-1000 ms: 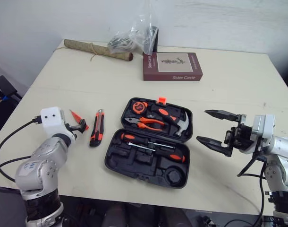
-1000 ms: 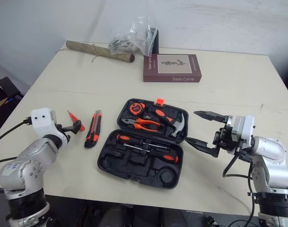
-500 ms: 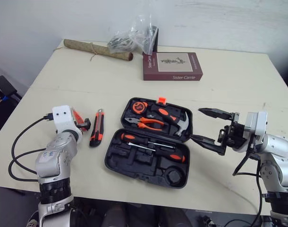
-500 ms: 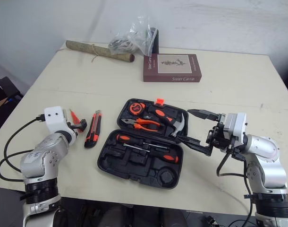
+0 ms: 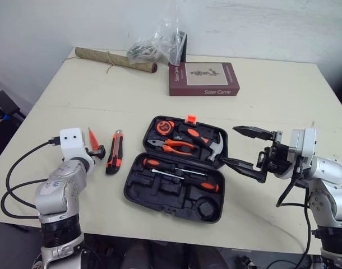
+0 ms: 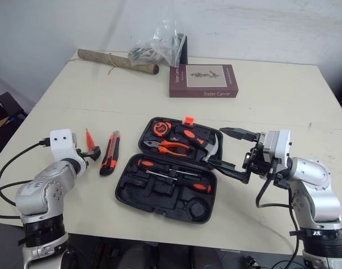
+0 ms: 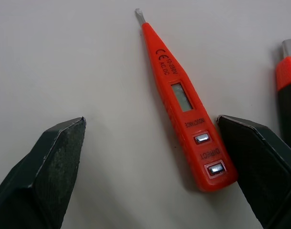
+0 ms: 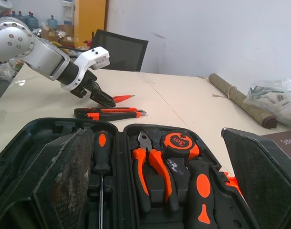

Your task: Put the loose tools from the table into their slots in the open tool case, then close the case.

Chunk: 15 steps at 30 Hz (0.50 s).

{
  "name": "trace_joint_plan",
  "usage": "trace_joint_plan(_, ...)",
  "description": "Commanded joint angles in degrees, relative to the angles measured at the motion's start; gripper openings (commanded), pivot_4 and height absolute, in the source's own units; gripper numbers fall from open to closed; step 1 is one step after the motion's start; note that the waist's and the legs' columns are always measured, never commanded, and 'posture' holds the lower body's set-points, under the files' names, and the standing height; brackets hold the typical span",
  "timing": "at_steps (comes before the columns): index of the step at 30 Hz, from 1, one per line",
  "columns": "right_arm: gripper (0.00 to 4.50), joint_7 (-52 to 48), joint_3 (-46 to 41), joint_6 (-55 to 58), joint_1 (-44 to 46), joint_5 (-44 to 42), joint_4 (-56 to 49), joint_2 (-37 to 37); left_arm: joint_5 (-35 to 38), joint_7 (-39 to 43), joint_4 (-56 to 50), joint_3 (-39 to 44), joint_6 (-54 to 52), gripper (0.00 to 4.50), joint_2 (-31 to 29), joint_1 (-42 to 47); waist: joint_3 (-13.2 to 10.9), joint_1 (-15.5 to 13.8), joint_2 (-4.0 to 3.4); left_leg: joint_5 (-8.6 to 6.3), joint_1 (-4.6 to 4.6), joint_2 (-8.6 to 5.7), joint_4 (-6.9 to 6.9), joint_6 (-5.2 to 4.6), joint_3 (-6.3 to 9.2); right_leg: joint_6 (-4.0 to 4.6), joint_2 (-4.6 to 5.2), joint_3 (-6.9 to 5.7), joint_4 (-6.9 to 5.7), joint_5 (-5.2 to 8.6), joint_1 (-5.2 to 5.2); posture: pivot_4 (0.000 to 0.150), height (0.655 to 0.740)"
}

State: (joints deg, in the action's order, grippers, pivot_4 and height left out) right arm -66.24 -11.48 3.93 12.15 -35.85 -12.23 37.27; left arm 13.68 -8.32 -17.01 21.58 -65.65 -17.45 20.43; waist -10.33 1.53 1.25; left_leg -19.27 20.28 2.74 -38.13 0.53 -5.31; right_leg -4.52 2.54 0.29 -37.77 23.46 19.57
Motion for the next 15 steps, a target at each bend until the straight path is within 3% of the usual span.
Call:
trace_joint_plan(1,4.49,0.38,-0.12,-0.21,0.94,-0.73,-1.69,-0.29,-0.98,1.56,5.45,-0.57,-0.64,4.23,-1.04,0.02,0.00,-0.04,-0.01,0.00,-0.01,0.00,-0.01,0.00,0.00,0.00,0.00,0.00,-0.01,0.00,0.00,0.150,0.7400)
trace_joint_plan(4,4.50,1.04,0.03,-0.24,0.77,-0.56,-2.24,-0.71,-1.27,2.06,9.37,0.29,0.02,3.20,-1.08,1.04,0.03,-0.10,-0.06,0.02,-0.08,0.00,-0.02,0.01,0.01,0.00,0.00,0.00,-0.03,0.00,-0.07,0.150,0.7400)
trace_joint_plan(10,4.50,1.99,0.30,-0.31,-0.20,-0.09,-3.59,-1.34,-1.44,3.54,10.86,0.75,-2.66,0.47,-3.07,1.39,0.24,0.01,-0.41,0.02,-0.09,0.00,-0.01,0.02,0.00,0.00,0.00,0.00,-0.06,0.00,-0.06,0.150,0.7400)
trace_joint_plan(15,4.50,2.22,0.16,-0.61,-0.61,0.07,-3.71,-1.05,-1.77,4.90,7.62,2.65,-0.41,0.36,-5.77,0.27,0.27,0.37,-0.47,0.04,-0.10,0.01,0.04,0.05,-0.02,0.00,-0.01,0.03,-0.07,0.00,-0.03,0.150,0.7400)
